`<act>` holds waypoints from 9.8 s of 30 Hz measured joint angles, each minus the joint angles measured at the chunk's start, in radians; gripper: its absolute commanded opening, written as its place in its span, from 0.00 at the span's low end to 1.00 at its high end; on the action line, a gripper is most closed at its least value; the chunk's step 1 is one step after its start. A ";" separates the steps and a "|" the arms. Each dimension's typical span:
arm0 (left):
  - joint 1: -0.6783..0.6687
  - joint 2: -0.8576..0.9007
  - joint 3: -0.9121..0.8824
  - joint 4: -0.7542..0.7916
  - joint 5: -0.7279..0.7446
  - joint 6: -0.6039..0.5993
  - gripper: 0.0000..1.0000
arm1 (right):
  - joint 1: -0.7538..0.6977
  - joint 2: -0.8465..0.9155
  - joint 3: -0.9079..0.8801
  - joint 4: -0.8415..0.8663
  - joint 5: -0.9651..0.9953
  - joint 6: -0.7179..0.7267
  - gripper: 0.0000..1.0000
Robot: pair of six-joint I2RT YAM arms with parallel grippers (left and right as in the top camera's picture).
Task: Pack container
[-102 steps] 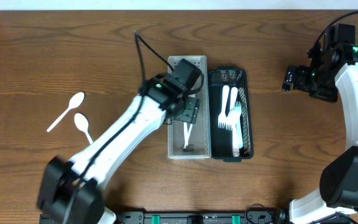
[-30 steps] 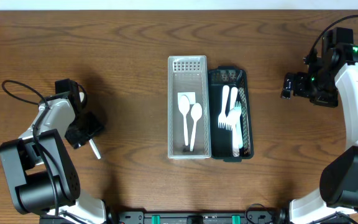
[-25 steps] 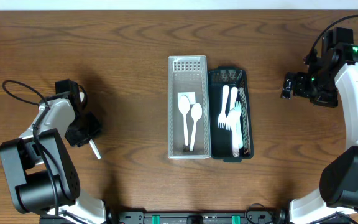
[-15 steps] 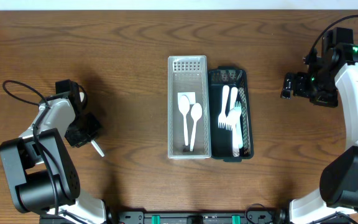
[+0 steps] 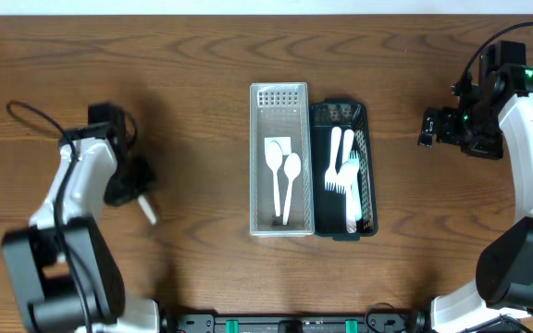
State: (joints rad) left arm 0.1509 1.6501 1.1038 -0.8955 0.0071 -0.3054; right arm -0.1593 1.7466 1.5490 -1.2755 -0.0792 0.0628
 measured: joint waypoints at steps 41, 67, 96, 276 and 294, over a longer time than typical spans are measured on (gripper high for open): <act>-0.818 0.115 0.199 0.105 -0.010 0.002 0.41 | 0.000 0.000 0.000 0.003 -0.019 0.000 0.99; 0.159 -0.159 0.217 -0.034 -0.172 -0.014 0.67 | 0.000 0.000 0.000 0.004 -0.019 0.000 0.99; 0.175 0.167 0.217 0.231 -0.018 0.988 0.97 | 0.000 0.000 0.000 -0.026 -0.019 0.000 0.99; -0.359 -1.035 -0.341 0.348 -0.232 0.041 0.98 | 0.224 -0.924 -0.549 0.559 0.108 -0.074 0.99; -0.385 -1.365 -0.631 0.261 -0.232 0.123 0.98 | 0.226 -1.361 -1.118 0.623 0.073 -0.056 0.99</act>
State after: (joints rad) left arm -0.2340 0.2852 0.4732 -0.6350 -0.2253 -0.1825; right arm 0.0669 0.3859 0.4313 -0.6529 -0.0059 0.0071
